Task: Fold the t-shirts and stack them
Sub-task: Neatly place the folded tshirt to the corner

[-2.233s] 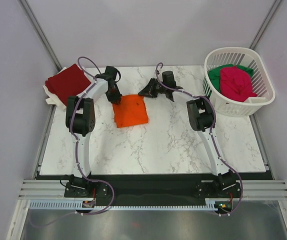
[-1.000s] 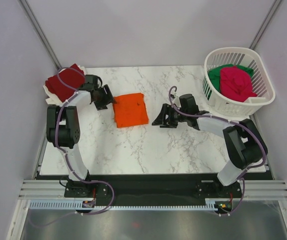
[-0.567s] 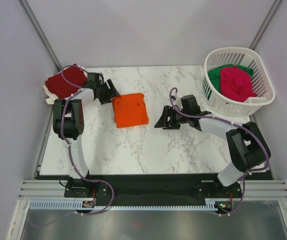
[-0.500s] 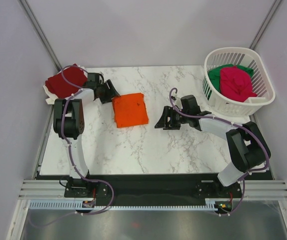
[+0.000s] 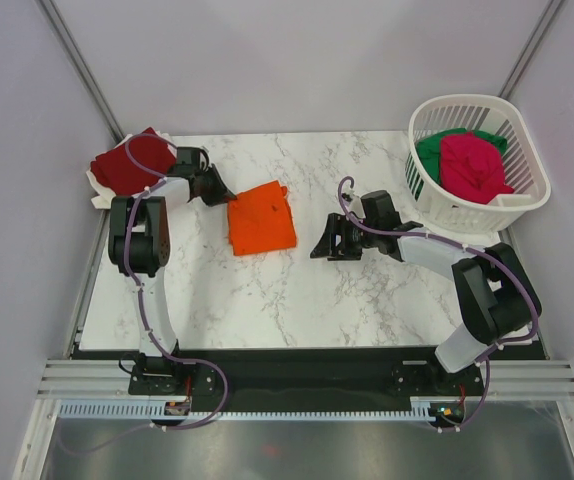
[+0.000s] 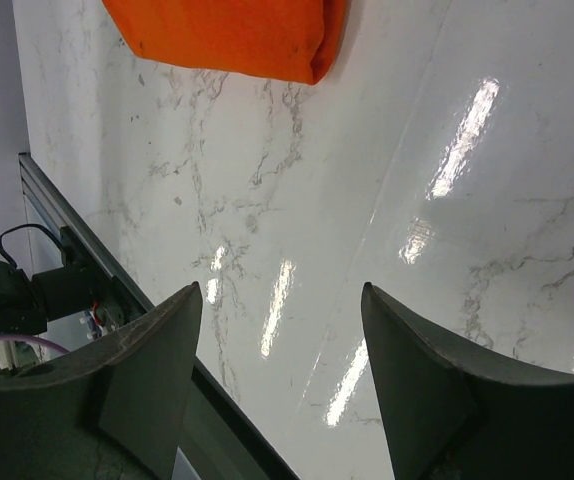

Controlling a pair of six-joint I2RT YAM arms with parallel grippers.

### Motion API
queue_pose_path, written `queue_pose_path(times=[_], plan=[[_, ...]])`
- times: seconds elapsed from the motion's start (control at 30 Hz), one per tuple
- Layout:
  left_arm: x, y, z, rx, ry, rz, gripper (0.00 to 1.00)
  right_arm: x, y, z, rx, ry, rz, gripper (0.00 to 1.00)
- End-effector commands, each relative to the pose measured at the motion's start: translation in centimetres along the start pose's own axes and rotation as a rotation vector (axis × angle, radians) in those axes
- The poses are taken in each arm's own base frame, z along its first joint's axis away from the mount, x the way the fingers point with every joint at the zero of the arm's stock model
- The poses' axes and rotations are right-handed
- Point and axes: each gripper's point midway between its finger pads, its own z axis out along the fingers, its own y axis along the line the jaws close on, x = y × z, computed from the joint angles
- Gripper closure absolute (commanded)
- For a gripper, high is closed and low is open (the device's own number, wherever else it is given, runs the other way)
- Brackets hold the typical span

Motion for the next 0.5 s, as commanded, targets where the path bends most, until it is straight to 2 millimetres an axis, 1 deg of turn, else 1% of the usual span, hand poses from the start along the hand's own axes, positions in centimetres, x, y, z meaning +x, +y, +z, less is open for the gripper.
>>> queue_pose_path(times=[0.0, 0.03, 0.07, 0.13, 0.17, 0.3, 0.33, 0.4, 0.43, 0.47], plan=[[-2.3, -3.5, -2.1, 0.082, -0.054, 0.067, 0.98, -1.4, 0.8, -0.2, -0.016, -0.037, -0.051, 0.27], [-2.8, -3.9, -2.7, 0.085, -0.067, 0.074, 0.98, -1.5, 0.9, -0.3, -0.018, -0.040, -0.052, 0.27], [-3.7, -4.8, -3.9, 0.094, -0.096, 0.093, 0.98, -1.5, 1.0, -0.4, -0.020, -0.041, -0.053, 0.27], [-4.5, -5.3, -4.9, 0.089, -0.116, 0.107, 0.98, -1.5, 1.0, -0.5, -0.021, -0.043, -0.056, 0.27], [-5.1, -5.9, -5.7, 0.087, -0.122, 0.119, 0.98, -1.5, 1.1, -0.6, -0.021, -0.046, -0.058, 0.27], [-6.5, -6.3, -7.0, 0.049, -0.139, 0.153, 0.98, -1.4, 1.3, -0.8, -0.029, -0.050, -0.064, 0.27], [-7.3, -6.6, -7.4, 0.048, -0.158, 0.170, 0.98, -1.4, 1.3, -0.8, -0.031, -0.051, -0.062, 0.27], [-7.7, -6.4, -7.8, 0.023, -0.160, 0.175, 0.98, -1.4, 1.4, -0.9, -0.035, -0.051, -0.064, 0.27], [-8.4, -6.6, -8.3, 0.021, -0.175, 0.183, 0.98, -1.5, 1.5, -0.9, -0.036, -0.054, -0.066, 0.27], [-8.5, -6.3, -8.5, 0.008, -0.173, 0.181, 0.98, -1.4, 1.6, -1.0, -0.039, -0.053, -0.066, 0.27]])
